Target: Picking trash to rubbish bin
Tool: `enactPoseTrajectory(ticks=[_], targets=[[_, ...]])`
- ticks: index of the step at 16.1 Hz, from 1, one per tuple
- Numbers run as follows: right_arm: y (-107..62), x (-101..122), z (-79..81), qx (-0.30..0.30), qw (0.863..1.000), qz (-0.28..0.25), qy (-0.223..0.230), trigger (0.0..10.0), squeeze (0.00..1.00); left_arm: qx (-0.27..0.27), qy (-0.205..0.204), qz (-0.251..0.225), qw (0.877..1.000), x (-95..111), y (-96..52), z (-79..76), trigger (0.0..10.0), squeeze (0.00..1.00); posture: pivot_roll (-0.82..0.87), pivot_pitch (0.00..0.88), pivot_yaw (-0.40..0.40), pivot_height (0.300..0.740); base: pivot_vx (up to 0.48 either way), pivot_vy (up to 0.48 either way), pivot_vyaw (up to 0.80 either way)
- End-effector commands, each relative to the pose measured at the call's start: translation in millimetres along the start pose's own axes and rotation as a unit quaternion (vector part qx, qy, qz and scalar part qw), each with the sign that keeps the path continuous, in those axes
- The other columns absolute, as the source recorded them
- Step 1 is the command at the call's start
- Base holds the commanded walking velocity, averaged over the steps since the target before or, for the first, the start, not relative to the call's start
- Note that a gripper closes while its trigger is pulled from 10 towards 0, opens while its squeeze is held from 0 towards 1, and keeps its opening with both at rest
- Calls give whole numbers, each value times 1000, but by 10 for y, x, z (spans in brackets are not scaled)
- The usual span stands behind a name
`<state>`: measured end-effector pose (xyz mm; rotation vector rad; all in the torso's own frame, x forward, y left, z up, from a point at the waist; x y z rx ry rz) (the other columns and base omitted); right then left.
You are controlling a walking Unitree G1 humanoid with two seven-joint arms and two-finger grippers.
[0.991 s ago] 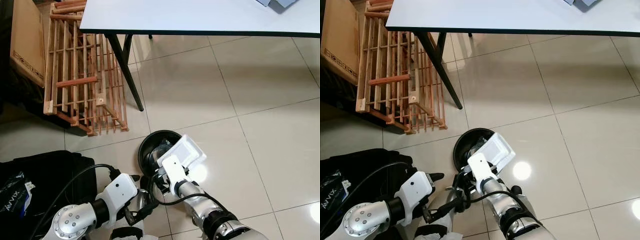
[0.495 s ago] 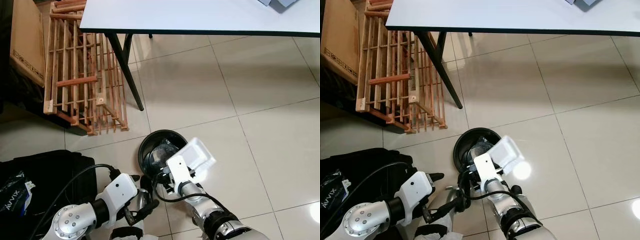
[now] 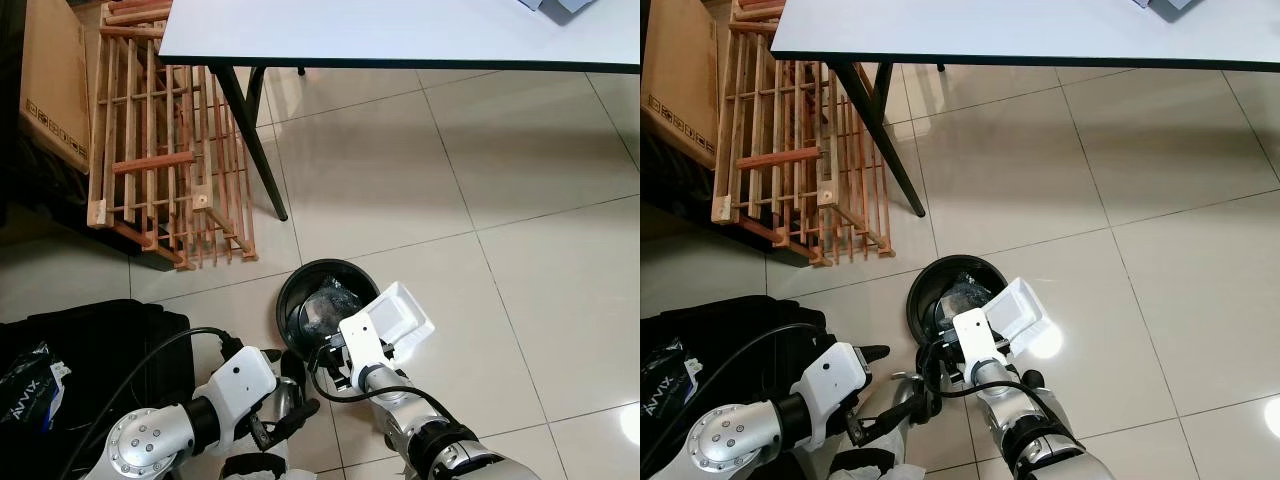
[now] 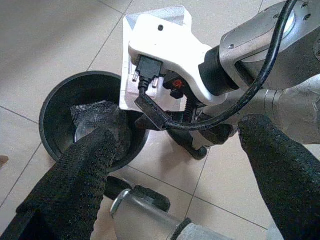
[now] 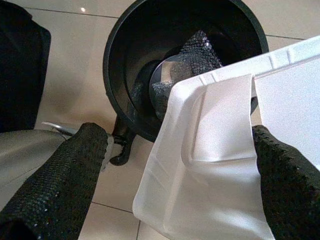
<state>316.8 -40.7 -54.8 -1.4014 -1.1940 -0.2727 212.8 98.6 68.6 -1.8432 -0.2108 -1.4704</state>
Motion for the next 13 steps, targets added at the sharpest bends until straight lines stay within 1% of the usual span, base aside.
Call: enactPoseTrajectory(ticks=[1,2,3,4,5,6,7,8,9,11,12,13], targets=[[-29,-146,152,13,1000,25,-2,10000,1000,-3,0,16,1000,-83,-12,-38,10000,0,220,476,105,740,0,0,0],[-29,-149,145,13,1000,26,-2,10000,1000,-3,0,16,1000,-83,-10,-37,10000,0,220,474,105,740,0,0,0],[-27,-144,127,9,1000,24,-6,10000,922,-3,0,15,1000,-82,-7,-37,10000,0,220,473,104,740,0,0,0],[-27,-139,127,12,1000,22,-5,10000,867,-3,0,15,1000,-82,-9,-37,10000,0,220,473,103,740,0,0,0],[-26,-128,125,11,1000,19,-14,10000,914,-3,0,16,1000,-84,-11,-37,10000,0,220,472,103,740,0,0,0],[-25,-123,86,0,1000,17,-12,10000,933,-3,0,16,1000,-86,-12,-37,10000,0,222,472,103,740,0,0,0],[-26,-140,105,6,1000,22,-6,10000,933,-3,0,17,1000,-88,-13,-41,10000,0,222,472,103,740,0,0,0],[-27,-132,105,3,1000,18,-19,10000,933,-4,0,17,1000,-89,-11,-46,10000,0,220,470,103,740,0,0,0],[-27,-134,81,-5,1000,19,-10,10000,929,-4,1,17,1000,-90,-10,-48,10000,0,220,470,103,740,0,0,0],[-27,-150,35,-13,1000,23,-9,10000,925,-3,2,17,1000,-91,-3,-41,10000,0,219,465,103,740,0,0,0],[-26,-143,10,-16,1000,19,-6,10000,282,-3,3,17,1000,-90,0,-39,10000,0,219,465,103,740,0,0,0],[-26,-126,9,-13,1000,13,7,10000,129,-3,3,17,1000,-90,0,-39,10000,0,219,465,103,740,0,0,0]])
Point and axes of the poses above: a point about 5 cm out from each wrist's last joint towards the gripper, its own y axis pointing out of the wrist towards the gripper, its own x axis along the axis of the wrist's last joint, z = x × y, the point moved 6 cm from there along y, pointing out of the wrist towards the gripper, and after that the axes turned 12 degrees about -y, right-handed, at the moved point
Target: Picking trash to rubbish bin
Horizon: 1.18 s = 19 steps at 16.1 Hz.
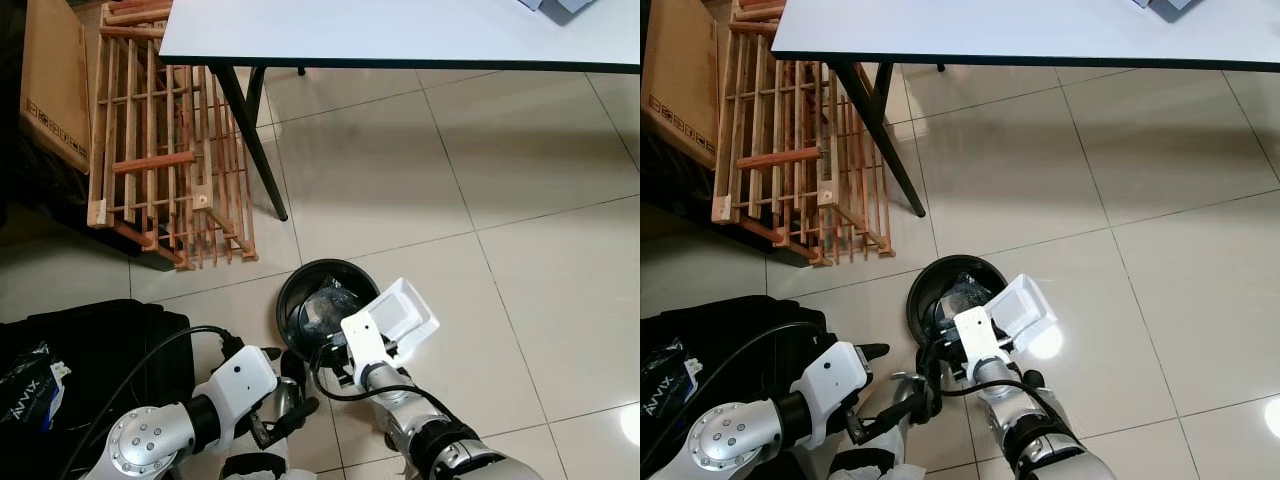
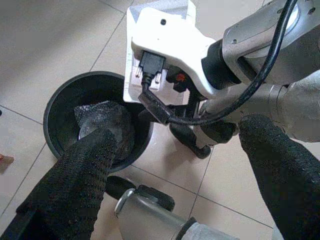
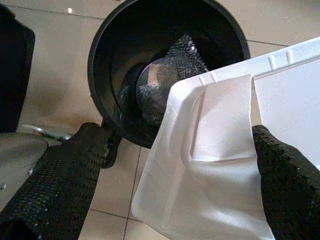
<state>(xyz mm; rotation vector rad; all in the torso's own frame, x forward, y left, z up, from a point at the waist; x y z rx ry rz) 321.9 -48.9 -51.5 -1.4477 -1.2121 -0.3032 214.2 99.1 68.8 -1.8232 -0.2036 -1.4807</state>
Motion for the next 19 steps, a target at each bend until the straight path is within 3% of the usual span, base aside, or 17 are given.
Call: enactPoseTrajectory(ticks=[1,3,4,5,7,8,9,10,11,12,13,14,17,18,19], targets=[[-29,-113,95,10,1000,13,10,10000,600,-6,-6,15,1000,-89,-4,-51,10000,0,222,466,103,740,0,0,0],[-35,-171,100,10,999,27,23,10000,561,-6,-6,15,1000,-91,-6,-51,10000,0,222,466,103,740,0,0,0],[-45,-190,211,37,999,31,-3,10000,576,-5,-6,17,1000,-99,-13,-52,10000,0,222,466,103,740,0,0,0],[-37,-204,143,20,999,40,11,10000,576,-3,-6,18,1000,-103,-30,-48,10000,0,240,475,107,740,0,0,0],[-53,-180,333,76,996,37,14,10000,608,-2,-7,19,1000,-113,-43,-44,10000,0,240,475,107,740,0,0,0],[-34,-166,193,34,998,32,-30,10000,596,-3,-7,20,1000,-117,-44,-50,10000,0,240,475,107,740,0,0,0],[-32,-216,127,23,999,46,-4,10000,608,-3,-7,21,1000,-121,-41,-51,10000,0,239,475,108,740,0,0,0],[-43,-238,194,43,998,47,-15,10000,600,-3,-7,22,1000,-123,-36,-50,10000,0,237,476,109,740,0,0,0],[-32,-237,44,4,999,46,-17,10000,596,-4,-6,22,1000,-125,-35,-51,10000,0,237,476,109,740,0,0,0],[-28,-274,-72,-18,998,57,35,10000,600,-3,-6,23,1000,-128,-39,-45,10000,0,239,478,111,740,0,0,0],[-38,-250,143,42,997,51,27,10000,608,-1,-7,22,1000,-127,-41,-40,10000,0,239,478,111,740,0,0,0],[-38,-224,168,46,998,43,-2,10000,600,-2,-7,22,1000,-132,-43,-46,10000,0,237,480,110,740,0,0,0],[-42,-368,-366,-79,992,81,48,10000,576,-2,-6,23,1000,-131,-35,-42,10000,0,239,479,110,740,0,0,0],[-48,-401,-408,-81,992,85,49,10000,573,-2,-6,22,1000,-131,-36,-41,10000,0,240,479,111,740,0,0,0],[-36,-370,-288,-46,995,75,45,10000,573,-2,-6,23,1000,-136,-38,-41,10000,0,238,479,111,740,0,0,0]])
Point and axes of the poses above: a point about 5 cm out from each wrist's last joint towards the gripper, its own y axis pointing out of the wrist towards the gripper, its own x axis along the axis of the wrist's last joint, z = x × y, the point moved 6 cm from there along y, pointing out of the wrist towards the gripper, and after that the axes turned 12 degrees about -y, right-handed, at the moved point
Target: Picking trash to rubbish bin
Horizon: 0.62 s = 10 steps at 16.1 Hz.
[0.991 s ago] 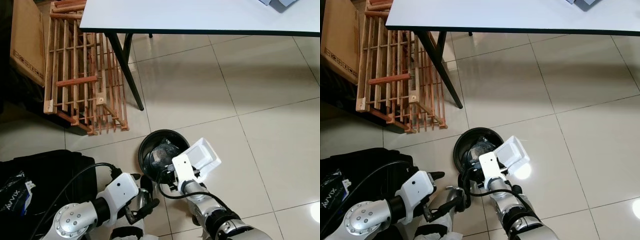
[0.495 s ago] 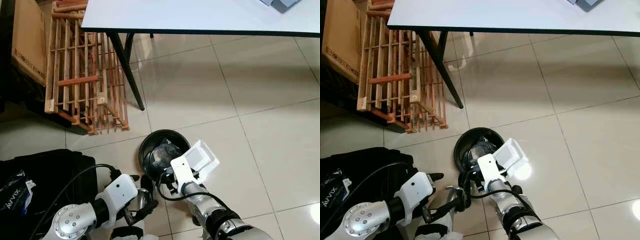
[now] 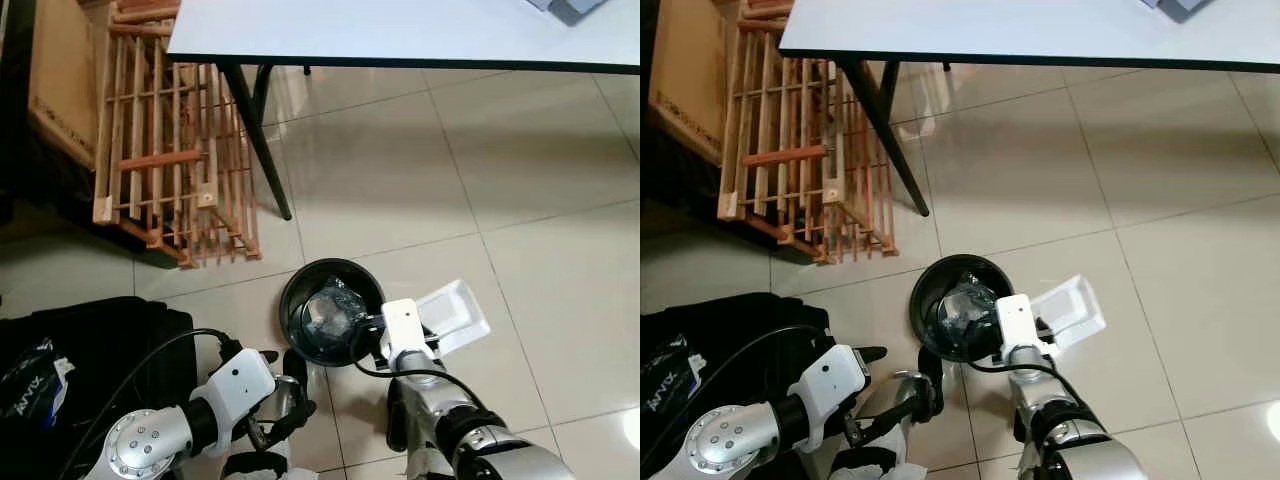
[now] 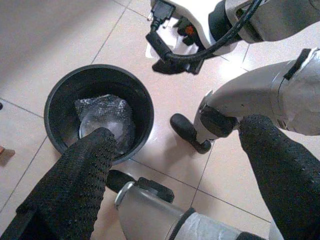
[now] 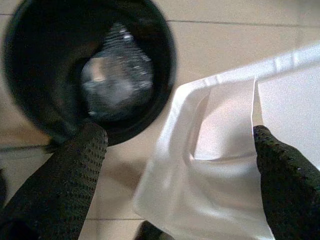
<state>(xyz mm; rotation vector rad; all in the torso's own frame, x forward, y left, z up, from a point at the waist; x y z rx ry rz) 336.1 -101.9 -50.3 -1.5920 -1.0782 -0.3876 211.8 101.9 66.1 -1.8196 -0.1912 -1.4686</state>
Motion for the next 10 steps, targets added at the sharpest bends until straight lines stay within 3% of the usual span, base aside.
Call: enactPoseTrajectory(ticks=[1,2,3,6,7,8,9,10], targets=[[-76,-166,420,79,997,22,3,10000,592,-4,-5,16,1000,-98,-16,-42,10000,0,235,480,112,740,0,0,0],[-107,-155,575,115,993,19,1,10000,588,-4,-5,16,1000,-96,-13,-42,10000,0,235,480,112,740,0,0,0],[-113,-152,597,113,993,18,2,10000,592,-4,-5,15,1000,-89,-5,-45,10000,0,235,480,112,740,0,0,0],[-126,-146,650,125,992,16,14,10000,620,-4,-6,16,1000,-90,-6,-54,10000,0,237,481,112,740,0,0,0],[-101,-169,528,93,995,20,9,10000,616,-4,-5,17,1000,-99,-12,-56,10000,0,237,481,112,740,0,0,0],[-119,-138,613,130,991,13,38,10000,875,-3,-5,18,1000,-98,-15,-55,10000,0,236,485,114,740,0,0,0],[-122,-101,632,136,991,1,18,10000,867,-3,-4,18,1000,-96,-15,-55,10000,0,236,485,114,740,0,0,0],[-96,-94,524,103,995,-2,-11,10000,843,-3,-4,19,1000,-95,-15,-54,10000,0,236,485,114,740,0,0,0]])
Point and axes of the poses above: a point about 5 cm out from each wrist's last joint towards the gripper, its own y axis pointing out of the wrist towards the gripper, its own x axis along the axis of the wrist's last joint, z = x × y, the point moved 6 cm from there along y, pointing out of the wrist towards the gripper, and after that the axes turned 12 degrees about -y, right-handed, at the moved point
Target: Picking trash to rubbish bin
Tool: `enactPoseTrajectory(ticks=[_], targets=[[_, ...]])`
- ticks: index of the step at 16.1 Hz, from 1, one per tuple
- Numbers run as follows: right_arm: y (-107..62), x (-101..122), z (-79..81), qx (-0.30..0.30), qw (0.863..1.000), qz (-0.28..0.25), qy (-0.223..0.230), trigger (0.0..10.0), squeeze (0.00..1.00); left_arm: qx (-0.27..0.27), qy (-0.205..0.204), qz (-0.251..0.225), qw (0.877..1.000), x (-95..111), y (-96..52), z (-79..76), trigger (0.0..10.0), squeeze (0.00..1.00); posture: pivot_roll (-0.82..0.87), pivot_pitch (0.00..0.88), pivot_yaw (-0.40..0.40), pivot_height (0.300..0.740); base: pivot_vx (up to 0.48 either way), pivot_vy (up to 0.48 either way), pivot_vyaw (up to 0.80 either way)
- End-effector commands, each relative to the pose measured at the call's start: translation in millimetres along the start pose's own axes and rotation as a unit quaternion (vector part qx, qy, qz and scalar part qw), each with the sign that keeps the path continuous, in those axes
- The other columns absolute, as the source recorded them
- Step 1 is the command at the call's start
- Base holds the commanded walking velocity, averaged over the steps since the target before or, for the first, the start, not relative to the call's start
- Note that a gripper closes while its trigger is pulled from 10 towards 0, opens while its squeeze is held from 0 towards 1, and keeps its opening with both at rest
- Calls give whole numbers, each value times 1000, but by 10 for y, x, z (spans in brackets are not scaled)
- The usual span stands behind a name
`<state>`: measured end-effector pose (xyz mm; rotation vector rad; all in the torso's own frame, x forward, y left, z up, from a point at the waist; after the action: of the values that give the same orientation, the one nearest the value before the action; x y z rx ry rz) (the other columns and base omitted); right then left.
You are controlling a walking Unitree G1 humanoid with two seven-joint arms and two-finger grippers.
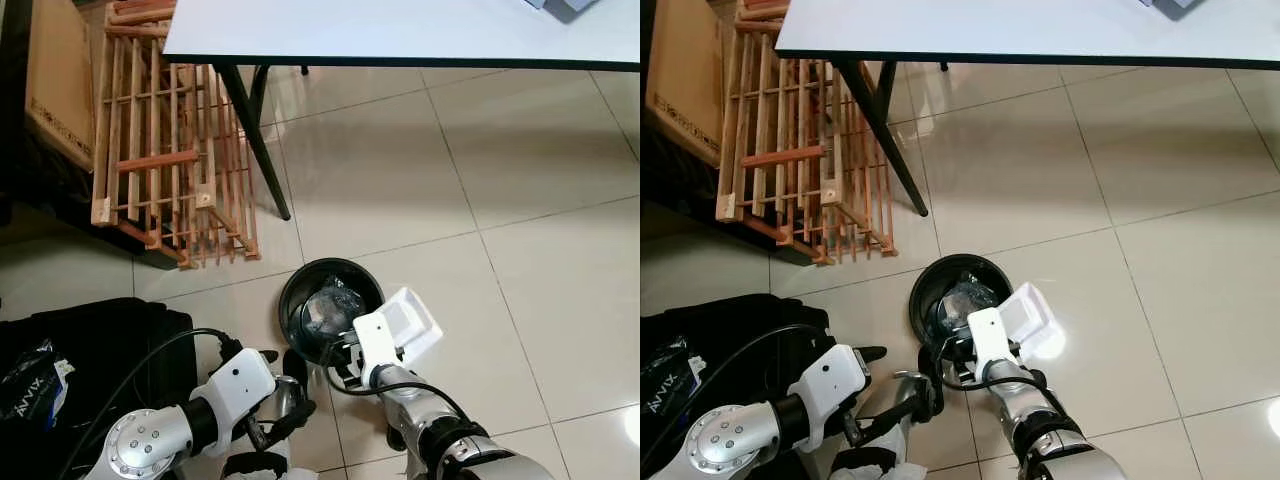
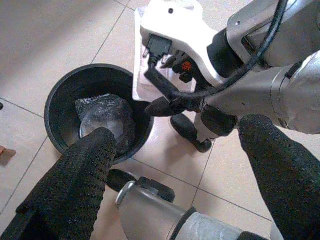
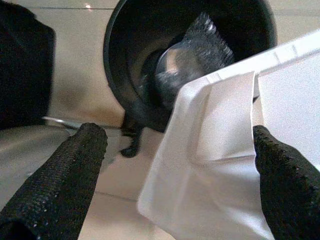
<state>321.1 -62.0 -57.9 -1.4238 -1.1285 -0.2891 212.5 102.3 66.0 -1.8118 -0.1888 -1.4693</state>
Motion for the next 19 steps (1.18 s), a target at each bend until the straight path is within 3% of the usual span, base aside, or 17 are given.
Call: enactPoseTrajectory(ticks=[1,2,3,5,7,9,10,11,12,14,16,19], targets=[[-22,-137,16,-8,999,18,-33,10000,839,-4,-5,18,1000,-98,-17,-60,10000,0,236,485,114,740,0,0,0],[-25,-159,104,15,999,22,-48,10000,843,-4,-5,19,1000,-99,-15,-59,10000,0,233,485,113,740,0,0,0],[-20,-85,67,-1,997,5,-72,10000,843,-4,-4,19,1000,-95,-12,-65,10000,0,235,485,110,740,0,0,0],[-10,-4,-99,-39,998,-5,-39,10000,831,-3,-5,18,1000,-91,-11,-66,10000,0,235,485,110,740,0,0,0],[-39,-272,103,13,997,48,-66,10000,820,-5,-4,19,1000,-94,-6,-77,10000,0,232,484,111,740,0,0,0],[-11,-6,-60,-31,999,-7,-33,10000,827,-2,-4,17,1000,-82,-9,-63,10000,0,238,485,110,740,0,0,0],[-7,24,-90,-38,999,-10,-36,10000,675,0,-5,19,1000,-91,-12,-52,10000,0,232,481,110,740,0,0,0],[-9,-8,-67,-34,998,-3,-44,10000,302,-2,-4,20,1000,-97,-9,-62,10000,0,234,478,110,740,0,0,0],[-12,-38,-10,-21,999,0,-47,10000,0,-5,-2,20,1000,-101,-4,-78,10000,0,234,478,110,740,0,0,0],[-10,-5,24,-14,999,-7,-39,10000,0,0,-2,17,1000,-78,11,-50,10000,0,234,473,106,740,0,0,0],[-15,-28,34,-15,999,-6,-37,0,0,-1,-3,20,1000,-106,3,-58,10000,0,235,473,106,740,0,0,0],[-16,-34,20,-18,999,-5,-37,0,0,-2,-3,21,1000,-116,11,-59,10000,0,232,470,107,740,0,0,0]])
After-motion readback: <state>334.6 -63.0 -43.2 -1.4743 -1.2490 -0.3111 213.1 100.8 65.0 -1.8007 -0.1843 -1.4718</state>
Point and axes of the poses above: a point about 5 cm out from each wrist's last joint towards the gripper, its own y axis pointing out of the wrist towards the gripper, its own x axis along the axis of the wrist's last joint, z = x × y, the point moved 6 cm from there along y, pointing out of the wrist towards the gripper, and after that the axes turned 12 degrees about -y, right-handed, at the moved point
